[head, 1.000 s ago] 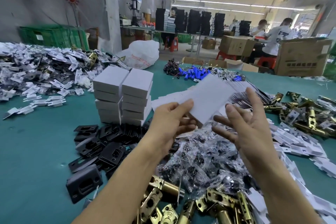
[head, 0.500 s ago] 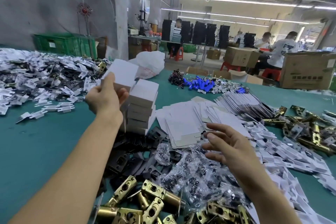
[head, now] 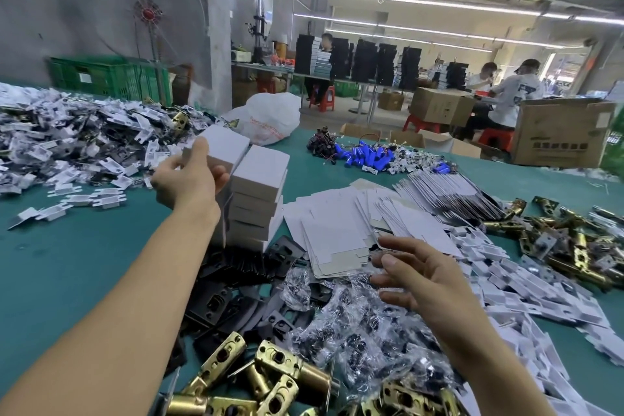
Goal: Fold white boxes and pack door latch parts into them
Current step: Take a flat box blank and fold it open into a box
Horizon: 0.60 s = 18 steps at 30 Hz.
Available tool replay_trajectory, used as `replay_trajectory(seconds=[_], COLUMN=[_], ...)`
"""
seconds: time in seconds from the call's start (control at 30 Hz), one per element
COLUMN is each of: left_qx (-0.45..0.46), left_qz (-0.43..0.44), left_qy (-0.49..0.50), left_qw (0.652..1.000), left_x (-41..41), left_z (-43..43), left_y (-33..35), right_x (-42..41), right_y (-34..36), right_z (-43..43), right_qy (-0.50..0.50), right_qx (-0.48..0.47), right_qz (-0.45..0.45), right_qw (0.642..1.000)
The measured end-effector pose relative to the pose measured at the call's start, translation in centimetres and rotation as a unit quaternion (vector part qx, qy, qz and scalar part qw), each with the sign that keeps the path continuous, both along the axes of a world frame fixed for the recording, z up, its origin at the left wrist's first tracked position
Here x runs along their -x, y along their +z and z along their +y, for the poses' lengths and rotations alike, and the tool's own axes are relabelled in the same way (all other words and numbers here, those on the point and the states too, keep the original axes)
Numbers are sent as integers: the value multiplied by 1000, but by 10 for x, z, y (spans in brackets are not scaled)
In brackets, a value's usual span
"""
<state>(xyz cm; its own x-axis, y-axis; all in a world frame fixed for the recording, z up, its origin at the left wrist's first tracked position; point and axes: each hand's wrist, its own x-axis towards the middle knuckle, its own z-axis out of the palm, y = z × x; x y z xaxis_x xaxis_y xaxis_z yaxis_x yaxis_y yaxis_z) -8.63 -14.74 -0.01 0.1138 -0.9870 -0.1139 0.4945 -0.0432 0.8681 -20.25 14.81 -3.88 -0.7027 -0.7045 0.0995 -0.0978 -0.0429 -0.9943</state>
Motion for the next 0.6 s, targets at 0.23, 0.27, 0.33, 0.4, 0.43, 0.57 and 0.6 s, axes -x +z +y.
replay_trajectory(seconds=[0.23,0.27,0.33,0.4,0.43,0.57,0.6], left_qx=[-11,-8,-1,11,18,44,49], left_qz=[17,19,20,19,17,-1,-5], left_qy=[32,30,30,39,42,43,46], left_qw=[999,999,999,999,999,998,998], left_x=[2,3,4,5,5,6,7], left_z=[3,4,4,5,6,12,13], left_y=[2,2,1,-1,-3,-13,-15], right_x=[-1,-1,-1,0,0,0,0], right_y=[0,0,1,1,2,3,3], right_z=[1,1,1,1,1,1,1], right_qy=[1,2,5,4,3,8,9], right_qx=[2,2,3,5,6,7,6], right_qz=[-2,-1,-4,-7,-8,-9,-8], right_qw=[1000,1000,1000,1000,1000,1000,1000])
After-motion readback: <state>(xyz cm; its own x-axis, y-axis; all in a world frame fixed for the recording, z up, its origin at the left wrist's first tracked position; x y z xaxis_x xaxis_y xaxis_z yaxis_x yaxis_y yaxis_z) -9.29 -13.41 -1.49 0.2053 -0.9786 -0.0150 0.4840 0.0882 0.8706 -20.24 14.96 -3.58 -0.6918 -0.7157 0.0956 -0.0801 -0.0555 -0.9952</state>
